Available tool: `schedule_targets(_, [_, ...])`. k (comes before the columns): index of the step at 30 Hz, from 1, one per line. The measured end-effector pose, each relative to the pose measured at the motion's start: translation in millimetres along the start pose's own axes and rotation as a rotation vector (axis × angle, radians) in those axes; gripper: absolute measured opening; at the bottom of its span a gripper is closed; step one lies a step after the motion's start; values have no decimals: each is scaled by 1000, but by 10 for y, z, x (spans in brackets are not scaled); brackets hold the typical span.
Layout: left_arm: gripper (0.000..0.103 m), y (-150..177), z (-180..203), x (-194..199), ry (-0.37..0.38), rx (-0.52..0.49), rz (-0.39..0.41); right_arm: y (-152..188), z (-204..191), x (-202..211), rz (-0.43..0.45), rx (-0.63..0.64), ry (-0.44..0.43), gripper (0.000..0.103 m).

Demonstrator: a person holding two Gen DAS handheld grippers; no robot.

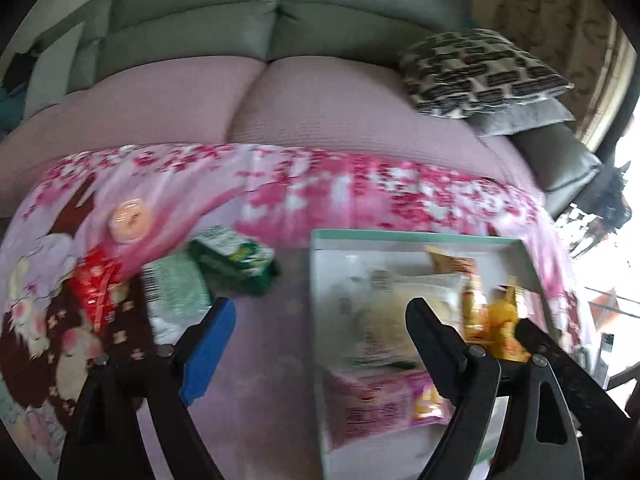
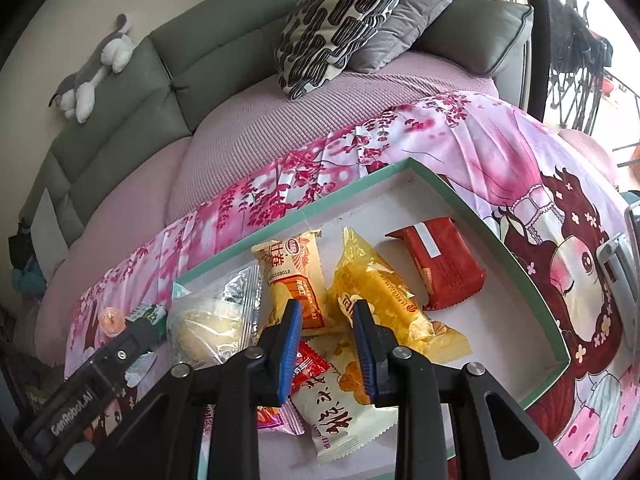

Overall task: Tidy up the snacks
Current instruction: 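Move both tools back from the tray toward the remaining snacks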

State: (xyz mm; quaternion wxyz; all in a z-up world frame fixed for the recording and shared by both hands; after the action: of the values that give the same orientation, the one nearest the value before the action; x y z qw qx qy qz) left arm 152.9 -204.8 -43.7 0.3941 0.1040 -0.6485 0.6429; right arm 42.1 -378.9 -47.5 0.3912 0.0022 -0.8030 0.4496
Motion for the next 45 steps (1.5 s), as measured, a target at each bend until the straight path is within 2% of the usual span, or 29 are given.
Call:
schedule_targets(2, [89,12,-137,-27,-77,1,-2,5,-14,0,0,8,7,50])
schedule_targets(3, [89,18,-192,-37,-105,0,-2,1,-26,9,6,17,11,62])
schedule_targets(7, [90,41,-427,-25,-225,-21,9,-22,-59,27,22,49,27,68])
schedule_targets(9, [92,34,-481,-11,-251,-33,19,-24,-64,27,23,55,29,74])
schedule_targets(10, [100,28,-499,-5,-259,-38,23,-31,-69,27,26,59,29,77])
schedule_targets(11, [102,21,-510,4,-260,-43,29,-36,-75,28,29,65,29,79])
schedule_targets(16, [102,2,-449,37,-252,-69,50,-57,-104,43,53,100,38,103])
schedule_targets(25, [103,-2,-400,28,-230,-57,52,-70,-116,50,67,124,36,103])
schedule_targets(33, [103,-44,-396,131,-200,-70,75,-86,-97,61,84,92,34,103])
schedule_targets(40, [103,-132,-545,307,-196,-13,125,-75,-173,58,78,79,-3,103])
schedule_targets(45, [103,-111,-822,387,-236,95,126,-9,-451,71,64,119,-56,103])
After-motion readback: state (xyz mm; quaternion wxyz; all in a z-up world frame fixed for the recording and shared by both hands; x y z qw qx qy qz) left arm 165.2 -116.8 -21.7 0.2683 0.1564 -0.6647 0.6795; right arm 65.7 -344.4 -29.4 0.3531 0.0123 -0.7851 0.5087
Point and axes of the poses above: each gripper's, at about its wrist camera, not at the fingertips, and x roughly against the way its jaws point, z to its right, y to its underside, the point moved 7 cm from there along -x, roughly the way its jaws point, and after that the axes turned 14 degrees about z, right-handed, at the moved point
